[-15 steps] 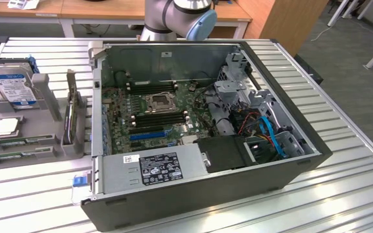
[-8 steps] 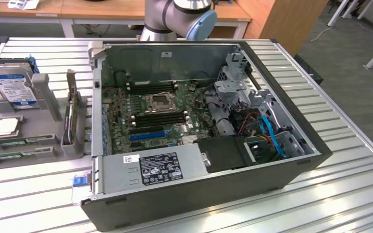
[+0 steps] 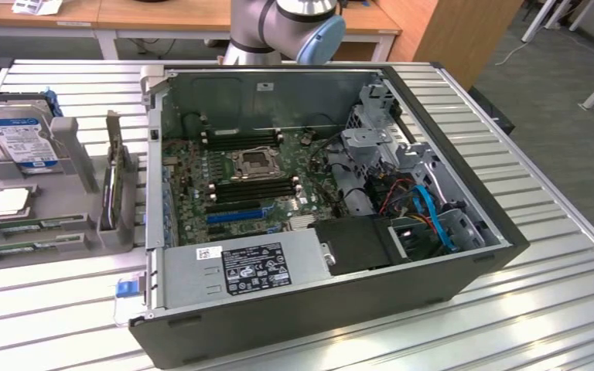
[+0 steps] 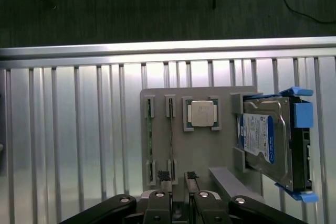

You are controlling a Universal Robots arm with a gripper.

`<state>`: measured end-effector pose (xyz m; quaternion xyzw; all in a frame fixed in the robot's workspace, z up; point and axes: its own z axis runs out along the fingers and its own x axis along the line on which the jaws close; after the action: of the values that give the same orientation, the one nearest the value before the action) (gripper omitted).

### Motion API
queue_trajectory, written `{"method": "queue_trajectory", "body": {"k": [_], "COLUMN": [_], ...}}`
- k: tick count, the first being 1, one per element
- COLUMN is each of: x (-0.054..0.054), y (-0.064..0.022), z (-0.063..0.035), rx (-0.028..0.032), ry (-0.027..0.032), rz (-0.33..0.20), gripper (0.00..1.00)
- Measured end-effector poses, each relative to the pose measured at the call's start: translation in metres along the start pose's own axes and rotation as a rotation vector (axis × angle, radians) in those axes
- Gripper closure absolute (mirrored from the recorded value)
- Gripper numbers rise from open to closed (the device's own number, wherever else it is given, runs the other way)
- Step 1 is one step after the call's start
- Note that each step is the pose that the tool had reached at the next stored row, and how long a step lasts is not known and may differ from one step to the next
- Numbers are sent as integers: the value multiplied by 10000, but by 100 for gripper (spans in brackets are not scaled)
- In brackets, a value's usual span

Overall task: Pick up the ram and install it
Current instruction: 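Pick up the ram and move it above insertion slot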

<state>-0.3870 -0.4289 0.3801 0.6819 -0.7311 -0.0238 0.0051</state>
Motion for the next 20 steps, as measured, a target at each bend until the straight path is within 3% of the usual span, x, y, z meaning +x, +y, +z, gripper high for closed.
{"method": "queue_trajectory", "body": {"k": [20], "x": [3], "y": [-6], "z": [138], "rx": [1], "ry": [13], "rz": [0], "gripper": [76]}}
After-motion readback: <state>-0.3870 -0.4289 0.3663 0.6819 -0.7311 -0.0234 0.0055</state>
